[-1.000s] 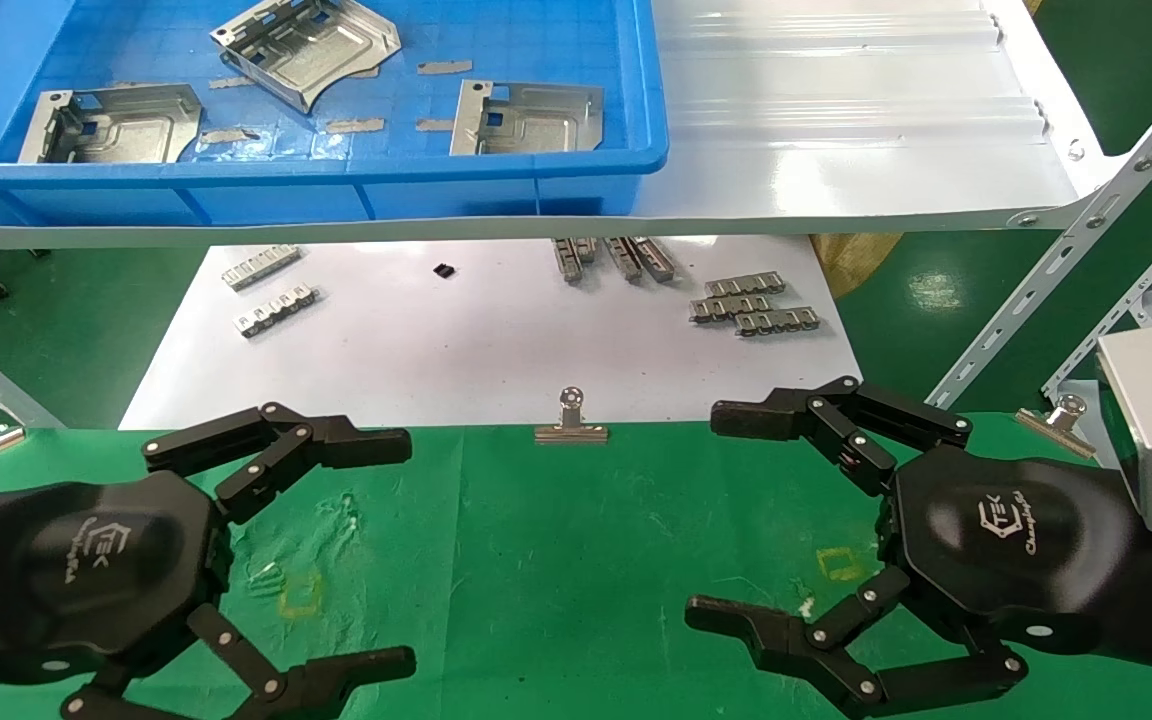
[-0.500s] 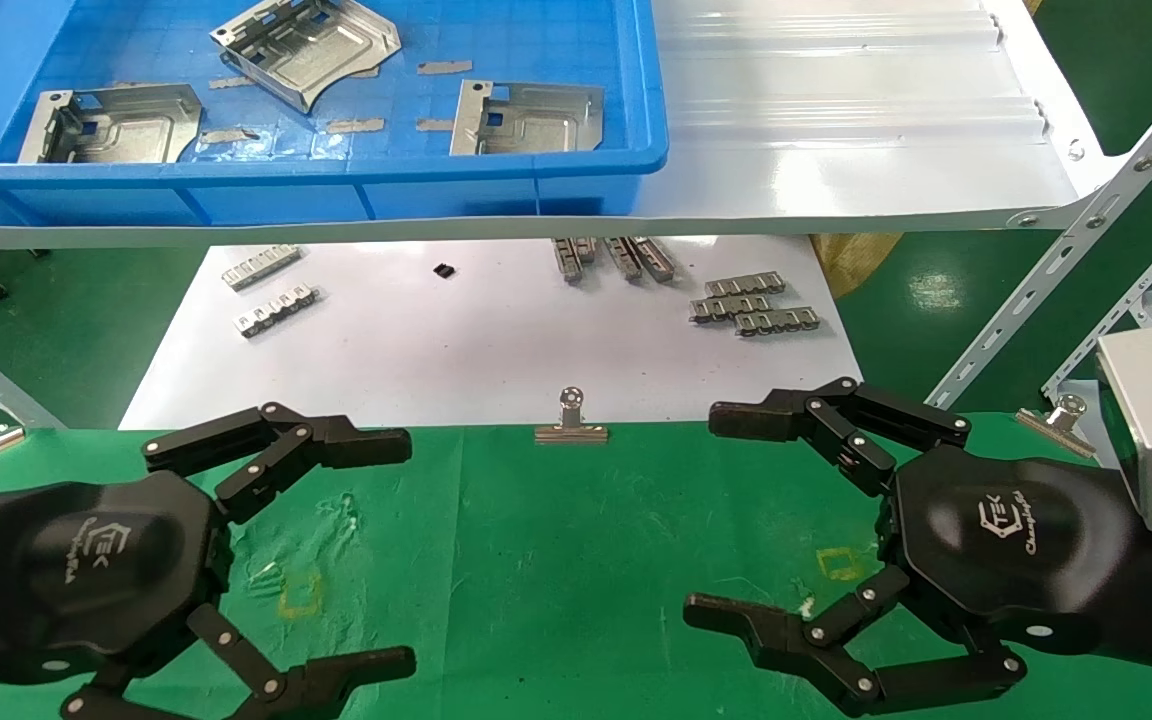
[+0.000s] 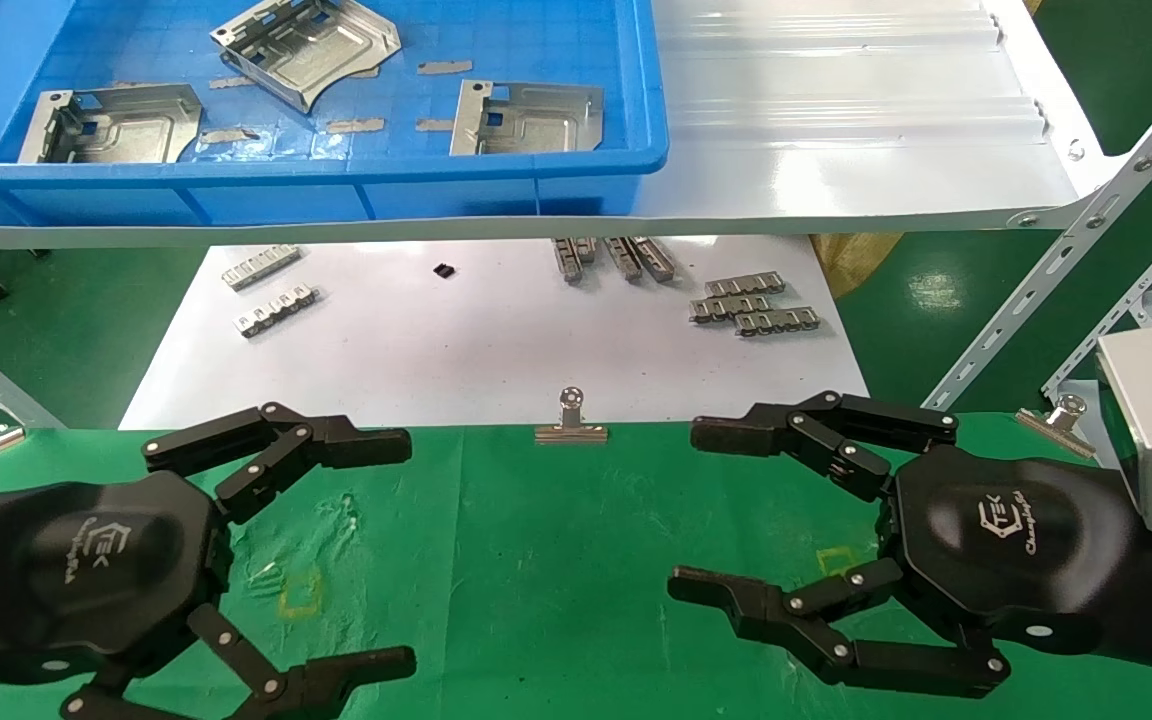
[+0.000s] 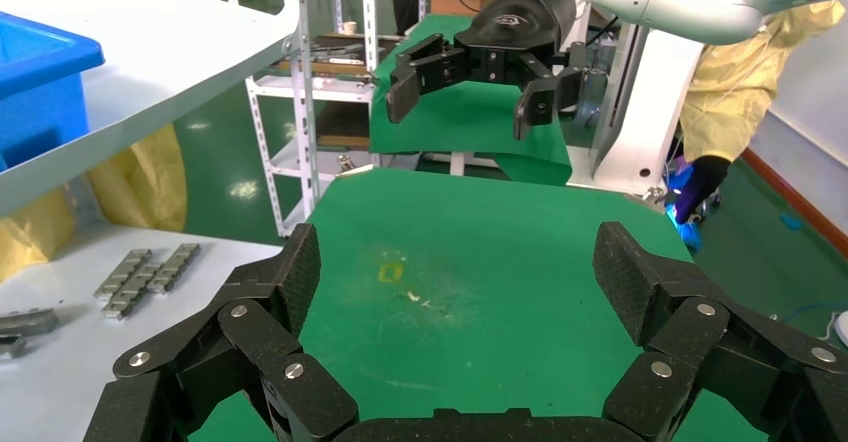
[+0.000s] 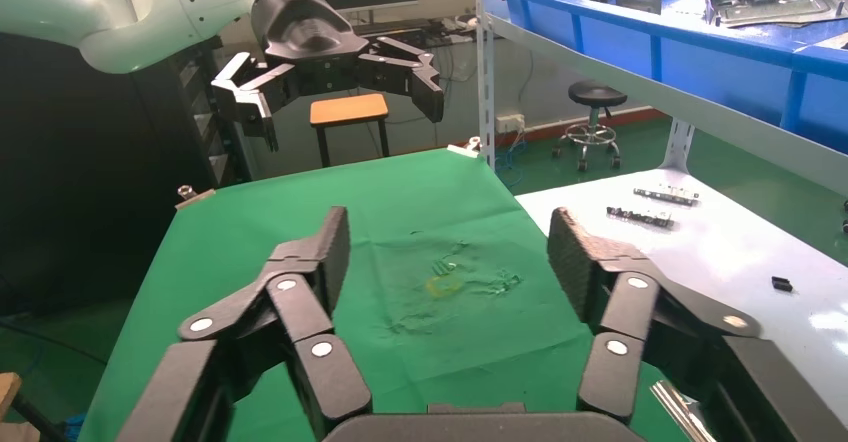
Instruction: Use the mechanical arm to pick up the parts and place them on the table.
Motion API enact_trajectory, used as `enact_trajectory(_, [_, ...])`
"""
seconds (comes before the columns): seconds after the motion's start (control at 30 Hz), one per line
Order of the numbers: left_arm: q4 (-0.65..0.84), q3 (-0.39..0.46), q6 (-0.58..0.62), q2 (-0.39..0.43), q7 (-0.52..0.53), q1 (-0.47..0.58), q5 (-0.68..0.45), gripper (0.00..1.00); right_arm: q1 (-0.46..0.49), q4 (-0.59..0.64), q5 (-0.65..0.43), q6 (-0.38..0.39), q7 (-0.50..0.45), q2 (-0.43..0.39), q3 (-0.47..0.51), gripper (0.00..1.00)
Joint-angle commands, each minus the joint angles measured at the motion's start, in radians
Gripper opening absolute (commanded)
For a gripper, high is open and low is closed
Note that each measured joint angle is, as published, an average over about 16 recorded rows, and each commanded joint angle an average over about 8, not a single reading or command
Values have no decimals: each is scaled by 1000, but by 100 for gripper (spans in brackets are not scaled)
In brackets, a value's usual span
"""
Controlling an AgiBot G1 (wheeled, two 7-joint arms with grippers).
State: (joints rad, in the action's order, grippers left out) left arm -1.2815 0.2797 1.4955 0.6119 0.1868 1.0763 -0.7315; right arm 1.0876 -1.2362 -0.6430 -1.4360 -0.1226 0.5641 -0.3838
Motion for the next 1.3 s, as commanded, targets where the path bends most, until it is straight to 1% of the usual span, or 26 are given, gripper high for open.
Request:
enact_trajectory(0.03, [0, 0, 0, 0, 0, 0, 0, 100, 0, 0, 0, 0, 0, 0, 0, 0])
enact_trajectory(1.3, [0, 0, 0, 0, 0, 0, 0, 100, 0, 0, 0, 0, 0, 0, 0, 0])
